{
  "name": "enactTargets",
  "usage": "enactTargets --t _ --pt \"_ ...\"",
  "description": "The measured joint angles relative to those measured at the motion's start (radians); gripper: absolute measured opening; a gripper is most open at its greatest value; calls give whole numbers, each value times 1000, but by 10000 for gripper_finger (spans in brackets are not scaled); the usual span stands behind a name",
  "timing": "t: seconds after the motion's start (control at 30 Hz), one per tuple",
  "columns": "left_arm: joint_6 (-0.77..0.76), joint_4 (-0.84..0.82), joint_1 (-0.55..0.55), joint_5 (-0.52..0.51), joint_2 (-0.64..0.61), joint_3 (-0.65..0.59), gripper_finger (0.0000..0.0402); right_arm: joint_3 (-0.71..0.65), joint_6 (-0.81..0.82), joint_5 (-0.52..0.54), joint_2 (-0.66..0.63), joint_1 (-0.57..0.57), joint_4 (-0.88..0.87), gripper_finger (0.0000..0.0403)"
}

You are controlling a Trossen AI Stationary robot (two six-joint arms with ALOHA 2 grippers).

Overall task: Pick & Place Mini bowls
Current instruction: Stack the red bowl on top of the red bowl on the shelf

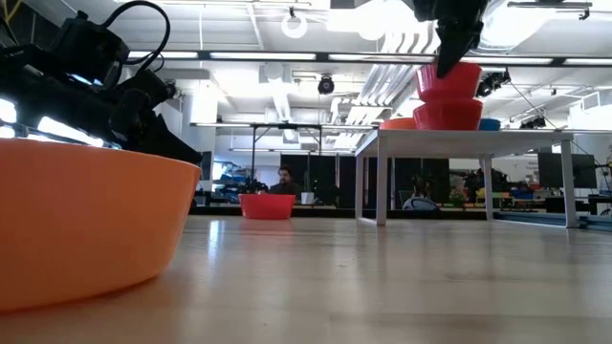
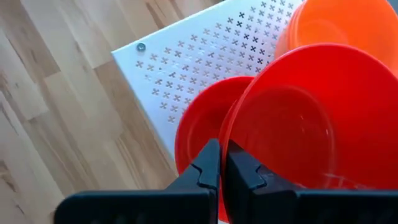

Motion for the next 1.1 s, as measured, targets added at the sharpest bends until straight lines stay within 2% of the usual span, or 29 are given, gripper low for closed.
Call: enactTargets --t 0.23,0.57,1.1 --pt "0 0 0 0 0 0 1 -72 -32 -63 0 -61 38 1" --pt "0 0 0 0 0 0 1 -90 -47 -101 0 -65 56 2" --pt "0 0 0 0 0 0 1 -90 -36 -92 0 -65 56 8"
